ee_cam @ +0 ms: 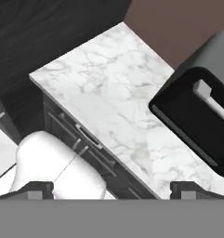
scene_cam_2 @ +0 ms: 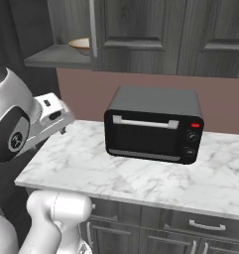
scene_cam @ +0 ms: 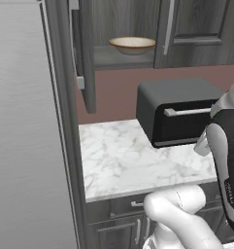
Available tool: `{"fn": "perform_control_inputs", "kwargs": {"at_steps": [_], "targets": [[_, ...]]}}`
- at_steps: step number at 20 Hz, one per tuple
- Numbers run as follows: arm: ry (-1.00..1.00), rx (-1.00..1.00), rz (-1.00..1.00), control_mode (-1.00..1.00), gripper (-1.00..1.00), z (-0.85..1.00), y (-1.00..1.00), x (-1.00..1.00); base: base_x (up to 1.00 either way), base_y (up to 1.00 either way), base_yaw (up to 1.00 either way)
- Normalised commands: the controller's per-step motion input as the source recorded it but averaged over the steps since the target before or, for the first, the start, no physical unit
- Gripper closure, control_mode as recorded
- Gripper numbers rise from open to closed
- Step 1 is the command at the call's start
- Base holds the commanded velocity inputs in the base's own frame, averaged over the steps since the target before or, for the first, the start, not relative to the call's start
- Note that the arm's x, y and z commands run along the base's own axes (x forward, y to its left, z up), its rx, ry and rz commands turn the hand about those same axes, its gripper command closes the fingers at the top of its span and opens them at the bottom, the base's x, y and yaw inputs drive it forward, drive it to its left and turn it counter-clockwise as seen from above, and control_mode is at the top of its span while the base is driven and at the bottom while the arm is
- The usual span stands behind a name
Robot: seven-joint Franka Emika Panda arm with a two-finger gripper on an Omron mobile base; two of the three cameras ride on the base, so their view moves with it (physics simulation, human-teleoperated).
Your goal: Move the bowls from the cabinet to the plates on the dining table.
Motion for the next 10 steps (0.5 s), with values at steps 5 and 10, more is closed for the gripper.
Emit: {"fn": "perform_control_inputs", "kwargs": {"at_steps": [5, 10], "targets": [[-0.32, 0.07, -0.27, -1.0, -1.0, 0.37, 0.07, 0.26, 0.0, 0.0, 0.0], [-0.26, 0.1, -0.27, -1.0, -1.0, 0.46, 0.0, 0.2, 0.0, 0.0, 0.0]]}}
